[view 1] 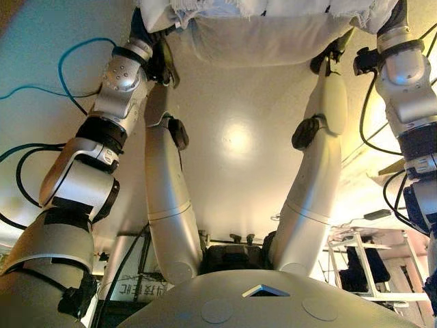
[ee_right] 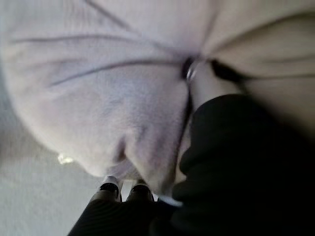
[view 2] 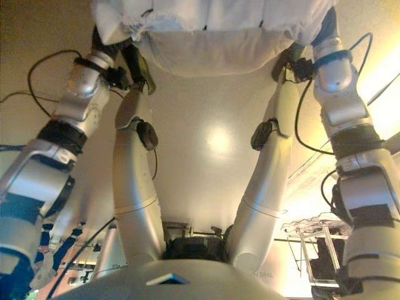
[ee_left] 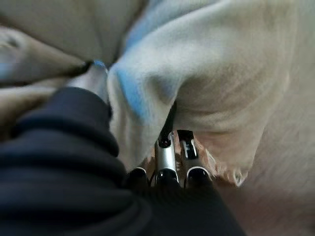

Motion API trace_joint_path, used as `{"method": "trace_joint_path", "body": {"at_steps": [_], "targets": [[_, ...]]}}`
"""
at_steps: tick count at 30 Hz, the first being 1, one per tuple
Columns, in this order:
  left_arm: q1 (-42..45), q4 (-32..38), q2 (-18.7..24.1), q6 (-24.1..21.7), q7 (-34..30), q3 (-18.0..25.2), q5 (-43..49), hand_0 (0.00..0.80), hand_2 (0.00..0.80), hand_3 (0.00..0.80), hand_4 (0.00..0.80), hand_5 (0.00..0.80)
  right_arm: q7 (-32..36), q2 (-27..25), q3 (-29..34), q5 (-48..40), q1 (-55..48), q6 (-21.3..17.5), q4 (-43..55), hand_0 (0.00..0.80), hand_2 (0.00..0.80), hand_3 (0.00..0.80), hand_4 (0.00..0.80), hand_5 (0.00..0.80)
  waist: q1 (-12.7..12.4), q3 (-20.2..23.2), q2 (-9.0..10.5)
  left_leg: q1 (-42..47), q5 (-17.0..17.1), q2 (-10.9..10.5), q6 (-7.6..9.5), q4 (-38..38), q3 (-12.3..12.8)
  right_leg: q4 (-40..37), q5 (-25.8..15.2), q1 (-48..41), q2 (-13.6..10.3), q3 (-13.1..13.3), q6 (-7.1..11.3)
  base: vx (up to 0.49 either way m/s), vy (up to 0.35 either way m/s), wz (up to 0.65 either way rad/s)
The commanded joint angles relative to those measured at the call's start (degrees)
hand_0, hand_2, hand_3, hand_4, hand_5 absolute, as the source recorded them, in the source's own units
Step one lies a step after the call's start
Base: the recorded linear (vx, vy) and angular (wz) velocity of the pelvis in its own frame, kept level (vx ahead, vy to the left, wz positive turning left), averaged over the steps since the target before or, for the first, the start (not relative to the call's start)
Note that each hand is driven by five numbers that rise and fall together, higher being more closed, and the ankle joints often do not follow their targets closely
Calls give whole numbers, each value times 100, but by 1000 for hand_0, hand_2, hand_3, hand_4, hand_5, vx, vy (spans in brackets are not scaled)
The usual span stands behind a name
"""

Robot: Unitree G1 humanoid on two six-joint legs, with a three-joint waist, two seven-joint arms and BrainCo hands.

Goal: Pick up the cushion and take it to the sofa

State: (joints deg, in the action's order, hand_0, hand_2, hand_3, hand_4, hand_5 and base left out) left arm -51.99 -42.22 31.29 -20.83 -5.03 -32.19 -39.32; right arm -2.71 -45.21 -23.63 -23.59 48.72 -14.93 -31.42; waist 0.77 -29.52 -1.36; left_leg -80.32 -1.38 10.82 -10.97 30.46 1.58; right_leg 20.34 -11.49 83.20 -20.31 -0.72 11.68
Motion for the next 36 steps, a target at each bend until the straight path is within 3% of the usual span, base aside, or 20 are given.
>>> {"method": "trace_joint_path", "body": {"at_steps": [1,5,10,15,20,26,31,36], "targets": [[430,1554,-725,-155,-521,23,-25,800,800,800,800,800,603,629,-383,-256,90,-561,1423,800,800,800,800,800,58,-28,-183,13,601,-27,232,-728,-209,440,673,-509,-146,-37,304,-32,-140,2],[1075,2186,-986,-163,-224,177,223,800,800,800,800,800,542,890,-2,-33,-484,-759,1746,800,800,800,800,800,19,-28,-90,677,723,35,190,-1028,-213,149,619,-1196,-198,-328,325,-32,-147,-6],[1956,2934,-1310,-428,281,270,403,800,800,800,800,800,-353,1097,326,830,-1446,-865,2345,800,800,800,800,800,35,-28,20,1841,867,183,130,-1421,-25,-195,518,-2361,-160,-590,330,-17,-114,-11],[2770,3623,-1349,-901,1425,602,950,800,800,800,800,800,-474,1645,621,1405,-2581,-1010,3196,800,800,800,800,800,112,-28,142,3322,672,331,40,-1606,245,-421,537,-3664,-146,-722,312,36,-65,-11],[3507,4331,-1072,-1003,1192,1036,1036,800,800,800,800,800,-269,1652,1054,1373,-3679,-1275,3902,800,800,800,800,800,68,-26,184,4985,468,408,89,-1762,629,-527,638,-5204,-223,-903,300,54,-70,-26],[4348,4745,-771,-1036,565,1458,715,800,800,800,800,800,-137,1626,1249,1447,-4316,-1225,4491,800,800,800,800,800,99,611,124,6138,320,692,80,-1748,720,-218,1104,-6262,-162,-976,195,108,-139,3],[5457,5127,-868,-1011,306,1877,290,800,800,800,800,800,62,1670,1370,1294,-5130,-961,4838,800,800,800,800,800,86,1417,65,7338,398,987,90,-2077,917,-249,1457,-7396,122,-1212,-39,264,-158,-5],[5934,5197,-968,-944,282,1721,385,800,800,800,800,800,105,1740,1237,1176,-5575,-1028,4986,800,800,800,800,800,106,1859,7,8187,677,1272,66,-2814,922,-246,1893,-8048,510,-1078,-267,147,-207,-6]]}}
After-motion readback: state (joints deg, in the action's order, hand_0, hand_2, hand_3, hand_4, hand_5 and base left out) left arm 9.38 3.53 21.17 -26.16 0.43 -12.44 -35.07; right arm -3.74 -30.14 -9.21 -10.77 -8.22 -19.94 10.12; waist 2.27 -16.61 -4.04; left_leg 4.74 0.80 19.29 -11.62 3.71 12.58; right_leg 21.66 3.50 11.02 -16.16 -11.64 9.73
